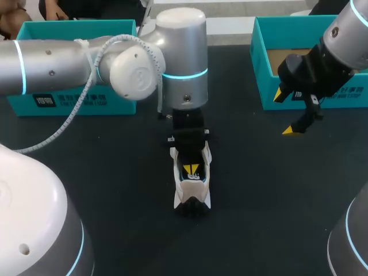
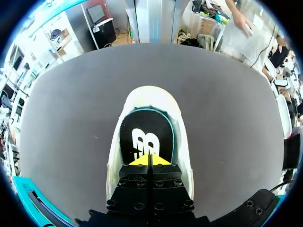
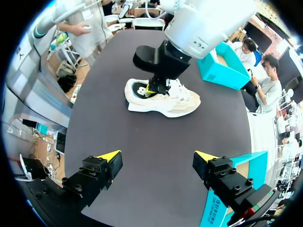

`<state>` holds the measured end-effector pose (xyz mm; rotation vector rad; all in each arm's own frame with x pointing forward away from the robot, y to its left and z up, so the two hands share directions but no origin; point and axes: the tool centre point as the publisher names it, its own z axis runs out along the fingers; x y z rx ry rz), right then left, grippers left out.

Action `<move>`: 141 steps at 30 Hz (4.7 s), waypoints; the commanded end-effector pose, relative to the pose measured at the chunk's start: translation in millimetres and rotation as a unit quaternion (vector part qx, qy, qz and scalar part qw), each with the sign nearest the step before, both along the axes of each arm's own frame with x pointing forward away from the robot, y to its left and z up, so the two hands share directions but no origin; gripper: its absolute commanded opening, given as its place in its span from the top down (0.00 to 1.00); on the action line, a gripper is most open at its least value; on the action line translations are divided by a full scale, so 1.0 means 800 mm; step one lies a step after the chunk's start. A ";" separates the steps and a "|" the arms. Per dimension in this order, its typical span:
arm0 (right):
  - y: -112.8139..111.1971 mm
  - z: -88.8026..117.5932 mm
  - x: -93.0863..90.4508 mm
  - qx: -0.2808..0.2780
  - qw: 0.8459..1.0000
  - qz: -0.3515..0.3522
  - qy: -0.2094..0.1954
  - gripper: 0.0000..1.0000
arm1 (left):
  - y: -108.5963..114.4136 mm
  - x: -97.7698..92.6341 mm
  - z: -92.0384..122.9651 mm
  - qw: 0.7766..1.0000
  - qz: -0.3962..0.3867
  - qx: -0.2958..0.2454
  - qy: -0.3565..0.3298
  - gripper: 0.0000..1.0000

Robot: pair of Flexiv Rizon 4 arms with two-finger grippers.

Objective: Take the shoe out of the shoebox, open the shoe tongue, remove and reinsert the insole, then place the shoe into the shoebox

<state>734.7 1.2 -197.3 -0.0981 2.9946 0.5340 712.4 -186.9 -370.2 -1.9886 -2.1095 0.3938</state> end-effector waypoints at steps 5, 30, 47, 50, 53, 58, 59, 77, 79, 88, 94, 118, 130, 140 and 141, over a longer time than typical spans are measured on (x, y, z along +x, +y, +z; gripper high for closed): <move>0.001 -0.001 0.001 -0.001 1.000 0.000 0.000 0.00 | -0.004 -0.004 -0.031 1.000 -0.001 0.023 0.002 1.00; 0.001 -0.001 0.001 -0.001 1.000 0.000 0.000 0.00 | -0.028 -0.041 -0.051 0.999 -0.029 -0.009 -0.015 1.00; 0.001 -0.001 0.001 -0.001 1.000 0.000 0.000 0.00 | -0.004 -0.029 -0.005 0.998 -0.026 -0.007 -0.052 1.00; 0.001 -0.001 0.001 -0.001 1.000 0.000 0.000 0.00 | -0.006 -0.024 0.009 0.995 -0.029 0.003 -0.091 1.00; 0.001 -0.001 0.001 -0.001 1.000 0.000 0.000 0.00 | -0.006 -0.018 0.025 0.988 -0.023 0.013 -0.149 1.00; 0.001 -0.001 0.001 -0.001 1.000 0.000 0.000 0.00 | 0.000 0.002 0.043 0.975 -0.011 0.013 -0.221 1.00; 0.001 -0.001 0.001 -0.001 1.000 0.000 0.000 0.00 | 0.002 0.007 0.045 0.973 -0.008 0.016 -0.232 1.00; 0.001 -0.001 0.001 -0.001 1.000 0.000 0.000 0.00 | 0.018 0.022 0.041 0.935 0.019 0.048 -0.351 0.96; 0.001 -0.001 0.001 -0.001 1.000 0.000 0.000 0.00 | 0.016 0.030 0.038 0.934 0.023 0.046 -0.353 0.98; 0.001 -0.001 0.001 -0.001 1.000 0.000 0.000 0.00 | 0.017 0.047 0.026 0.936 0.029 0.044 -0.349 0.61; 0.001 -0.001 0.001 -0.001 1.000 0.000 0.000 0.00 | 0.019 0.038 0.024 0.936 0.029 0.044 -0.347 0.00; 0.001 -0.001 0.001 -0.001 1.000 0.000 0.000 0.00 | 0.010 0.034 0.044 0.938 0.032 -0.010 -0.346 0.00; 0.001 -0.001 0.001 -0.001 1.000 0.000 0.000 0.00 | -0.002 0.044 0.036 0.939 0.011 -0.004 -0.343 0.00; 0.001 -0.001 0.001 -0.001 1.000 0.000 0.000 0.00 | -0.004 0.043 0.053 0.936 -0.011 -0.012 -0.352 0.00; 0.001 -0.001 0.001 -0.001 1.000 0.000 0.000 0.00 | -0.003 0.043 0.055 0.935 -0.011 -0.013 -0.353 0.00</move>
